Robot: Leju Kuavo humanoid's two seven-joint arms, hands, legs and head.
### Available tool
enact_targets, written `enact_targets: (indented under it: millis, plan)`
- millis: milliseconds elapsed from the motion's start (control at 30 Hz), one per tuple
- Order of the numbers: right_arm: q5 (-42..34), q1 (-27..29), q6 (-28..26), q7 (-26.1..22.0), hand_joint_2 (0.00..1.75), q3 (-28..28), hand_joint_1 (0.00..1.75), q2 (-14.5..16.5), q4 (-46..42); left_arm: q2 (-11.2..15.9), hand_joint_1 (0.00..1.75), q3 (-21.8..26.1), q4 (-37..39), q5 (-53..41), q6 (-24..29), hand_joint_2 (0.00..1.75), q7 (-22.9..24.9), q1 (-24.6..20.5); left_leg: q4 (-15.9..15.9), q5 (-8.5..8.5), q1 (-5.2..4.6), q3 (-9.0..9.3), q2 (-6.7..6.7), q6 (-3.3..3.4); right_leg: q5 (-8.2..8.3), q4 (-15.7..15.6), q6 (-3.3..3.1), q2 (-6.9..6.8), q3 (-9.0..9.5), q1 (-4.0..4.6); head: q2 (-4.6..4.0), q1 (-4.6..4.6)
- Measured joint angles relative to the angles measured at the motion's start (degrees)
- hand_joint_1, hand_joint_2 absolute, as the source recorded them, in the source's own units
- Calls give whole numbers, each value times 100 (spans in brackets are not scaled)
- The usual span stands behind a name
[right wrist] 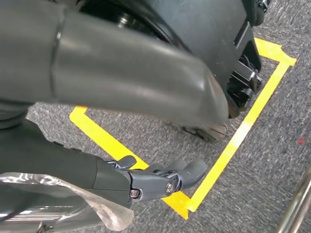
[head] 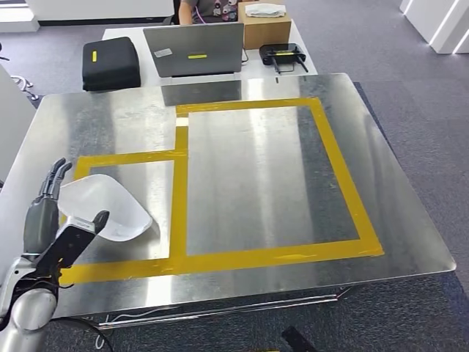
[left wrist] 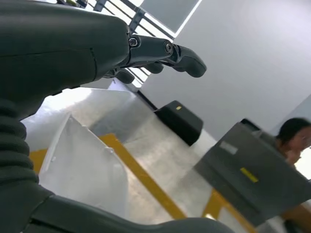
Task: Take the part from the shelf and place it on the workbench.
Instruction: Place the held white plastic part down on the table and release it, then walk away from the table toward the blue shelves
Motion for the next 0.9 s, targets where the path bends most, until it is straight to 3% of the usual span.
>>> enact_targets:
  millis: [100, 233, 367, 433, 500, 567, 600, 667, 733, 800, 900]
  plan:
    - [-84, 70, -80, -14, 0, -1, 0, 0, 19, -91, 0, 24, -630, 574, 360, 0, -443, 456, 11, -11, -12, 1, 1, 19, 3, -6, 10, -1, 4, -14, 0, -3]
    - [-195, 245, -204, -11, 0, -4, 0, 0, 3, -174, 0, 149, -1562, 1211, 921, 0, -1098, 1391, 20, -24, -38, 3, 7, 49, 6, -8, 44, 3, 8, -41, 0, -1]
    - [-277, 451, -327, 168, 0, -22, 0, -8, -201, -240, 0, 441, -2179, 1622, 1247, 0, -1481, 2264, -78, 102, -31, 26, 22, 147, 39, -62, 146, 2, 19, -49, 0, 0]
    - [-288, 544, -376, 277, 0, -42, 0, -23, -393, -302, 0, 600, -2351, 1770, 1318, 0, -1580, 2595, -210, 218, 17, 47, 43, 212, -193, 197, 186, -8, -105, -37, 1, 24]
    - [-290, 623, -398, 332, 0, -61, 0, -34, -560, -366, 0, 759, -2449, 1879, 1365, 0, -1658, 2893, -223, 255, 30, 19, 65, 238, -588, 886, 215, -20, -368, -57, 1, 45]
    - [-293, 702, -419, 350, 0, -80, 0, -40, -687, -460, 0, 936, -2505, 1936, 1403, 0, -1686, 3143, -188, 254, 33, -21, 79, 232, -758, 1390, 253, -32, -505, -81, 0, 47]
    - [-294, 747, -443, 361, 0, -97, 0, -49, -753, -546, 0, 1068, -2530, 1945, 1388, 0, -1677, 3260, -168, 249, 39, -34, 80, 222, -688, 1339, 270, -40, -421, -93, 0, 46]
    - [-291, 829, -496, 398, 0, -140, 0, -70, -874, -823, 0, 1462, -2561, 1932, 1195, 0, -1667, 3466, -114, 221, 56, -42, 78, 178, -408, 662, 298, -55, 25, -120, 0, 46]
    - [-285, 880, -528, 438, 0, -173, 0, -83, -971, -1154, 0, 1971, -2574, 1926, 860, 0, -1716, 3606, -42, 189, 51, -74, 73, 104, -289, 38, 292, -45, 438, -117, 1, 56]
    - [-284, 911, -529, 458, 0, -193, 0, -83, -1034, -1419, 0, 2414, -2581, 1873, 632, 0, -1746, 3674, 21, 191, 35, -114, 65, 33, -318, -77, 234, -23, 521, -98, 1, 61]
    - [-280, 948, -479, 475, 0, -222, 0, -85, -1097, -1750, 0, 2922, -2559, 1601, 386, 0, -1537, 3700, 150, 86, 47, -185, 53, -56, -276, -85, 98, -40, 445, -111, 1, 50]
